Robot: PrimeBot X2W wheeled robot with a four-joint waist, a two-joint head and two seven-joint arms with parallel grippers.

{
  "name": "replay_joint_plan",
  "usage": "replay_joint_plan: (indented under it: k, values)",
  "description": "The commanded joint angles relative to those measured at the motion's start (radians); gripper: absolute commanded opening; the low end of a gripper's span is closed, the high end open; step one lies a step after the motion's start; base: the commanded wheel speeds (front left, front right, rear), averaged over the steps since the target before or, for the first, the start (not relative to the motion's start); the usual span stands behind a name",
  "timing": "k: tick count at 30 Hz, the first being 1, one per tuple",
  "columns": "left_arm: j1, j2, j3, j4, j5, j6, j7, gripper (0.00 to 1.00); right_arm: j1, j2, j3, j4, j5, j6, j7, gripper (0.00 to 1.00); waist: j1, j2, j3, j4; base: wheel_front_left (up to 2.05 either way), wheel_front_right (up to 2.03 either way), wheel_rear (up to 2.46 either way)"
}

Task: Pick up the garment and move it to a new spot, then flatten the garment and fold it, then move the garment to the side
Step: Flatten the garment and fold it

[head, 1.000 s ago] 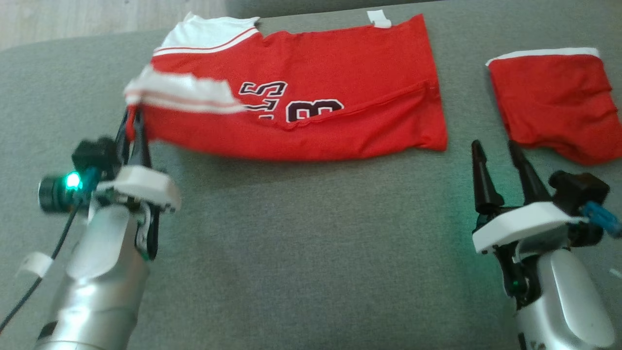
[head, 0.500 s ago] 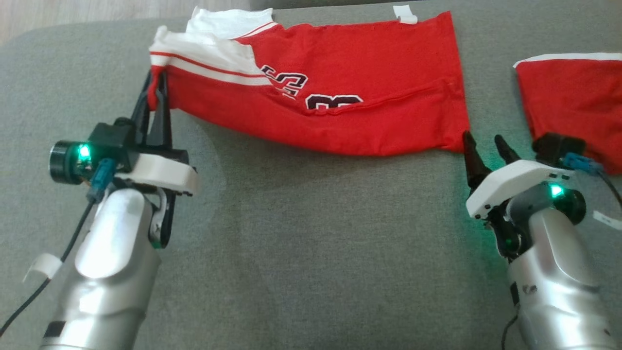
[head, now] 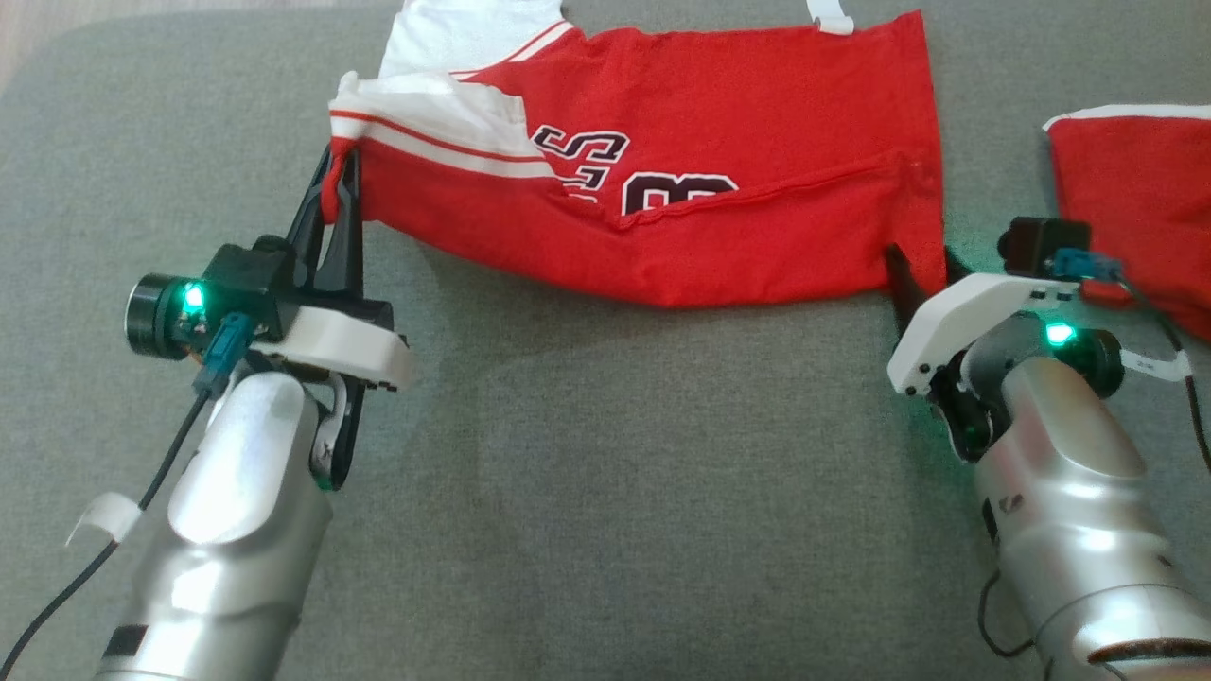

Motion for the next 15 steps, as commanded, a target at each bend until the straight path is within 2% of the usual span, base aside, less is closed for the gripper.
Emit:
replay_joint_plan:
  k: [1, 8, 15]
  values:
    - [-0.024, 0.025, 0.030, -0.022, 0.006, -0.003, -0.009, 0.00, -0.009, 0.013, 0.033, 0.011, -0.032, -0.001, -0.008, 0.00, -0.0001, 0.0000, -0.008, -0.001, 0.00, 0.00, 0.00]
    - [0.018, 0.039, 0.044, 0.019, 0.003, 0.004, -0.009, 0.00, -0.022, -0.003, 0.015, 0.009, -0.151, -0.001, -0.041, 0.00, -0.0001, 0.0000, -0.076, -0.030, 0.00, 0.00, 0.00]
    - [0.088, 0.058, 0.033, 0.064, -0.007, -0.006, 0.003, 0.00, 0.034, -0.050, 0.087, -0.071, -0.092, -0.001, 0.014, 0.00, -0.0001, 0.0000, -0.167, -0.060, 0.00, 0.00, 0.00]
